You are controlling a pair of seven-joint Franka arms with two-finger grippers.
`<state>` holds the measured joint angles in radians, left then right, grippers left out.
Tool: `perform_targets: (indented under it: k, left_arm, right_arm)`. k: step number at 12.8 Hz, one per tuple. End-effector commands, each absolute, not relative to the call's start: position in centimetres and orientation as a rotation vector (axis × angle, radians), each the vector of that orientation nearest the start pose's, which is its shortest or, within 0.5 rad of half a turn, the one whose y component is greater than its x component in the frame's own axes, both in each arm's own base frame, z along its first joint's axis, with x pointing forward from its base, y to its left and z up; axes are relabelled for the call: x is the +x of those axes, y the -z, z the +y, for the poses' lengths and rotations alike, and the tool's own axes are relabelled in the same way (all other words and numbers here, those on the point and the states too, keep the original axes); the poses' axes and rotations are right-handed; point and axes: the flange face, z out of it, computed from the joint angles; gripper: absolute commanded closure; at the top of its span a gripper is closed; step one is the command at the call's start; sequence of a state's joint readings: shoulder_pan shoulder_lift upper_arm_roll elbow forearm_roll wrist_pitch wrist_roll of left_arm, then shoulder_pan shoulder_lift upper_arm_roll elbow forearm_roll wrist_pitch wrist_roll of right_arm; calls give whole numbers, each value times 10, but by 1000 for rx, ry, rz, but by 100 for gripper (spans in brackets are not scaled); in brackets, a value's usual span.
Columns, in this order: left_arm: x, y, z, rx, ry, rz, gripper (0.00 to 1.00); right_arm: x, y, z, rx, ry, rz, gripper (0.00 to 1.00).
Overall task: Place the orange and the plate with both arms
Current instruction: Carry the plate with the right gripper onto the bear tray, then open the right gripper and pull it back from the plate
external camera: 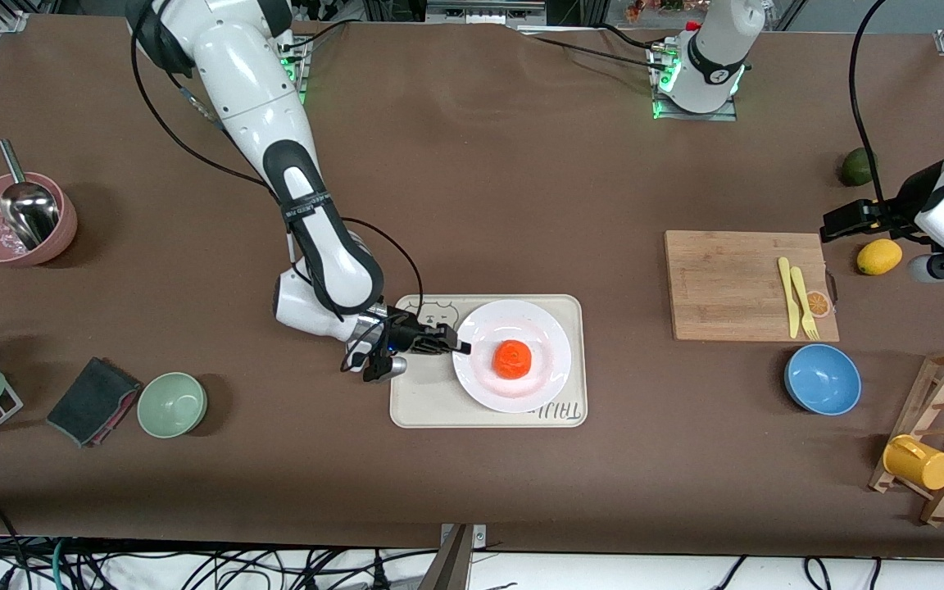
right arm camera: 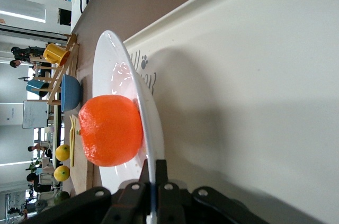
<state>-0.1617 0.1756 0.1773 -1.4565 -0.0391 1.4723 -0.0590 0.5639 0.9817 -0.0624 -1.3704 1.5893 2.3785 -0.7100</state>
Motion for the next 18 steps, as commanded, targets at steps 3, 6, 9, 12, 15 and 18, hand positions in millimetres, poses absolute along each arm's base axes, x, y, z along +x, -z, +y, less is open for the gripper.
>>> perform_targets:
  k: [3,6,9,12,15,18]
  left_arm:
    - [595,-576,-5,-3165,-254,-90,0]
    - [595,-576,-5,-3166,-254,-90,0]
    - [595,-576,-6,-3165,-256,-88,0]
    - [595,-576,-6,-3165,-254,-88,0]
    - [595,-576,-6,-3165,-254,-88,0]
    - [595,-576,-6,-3165,-254,-88,0]
  right_arm:
    - [650,-140,371,-2148,177,-103,1]
    - [662,-160,355,-2213,174,-269,0]
    - [667,-191,354,-2288,205,-445,0]
    - [678,-227,332,-2441,221,-652,0]
    - [678,-239,300,-2545,32,-807,0]
    - [675,-291,263,-2657,-134,-1043,0]
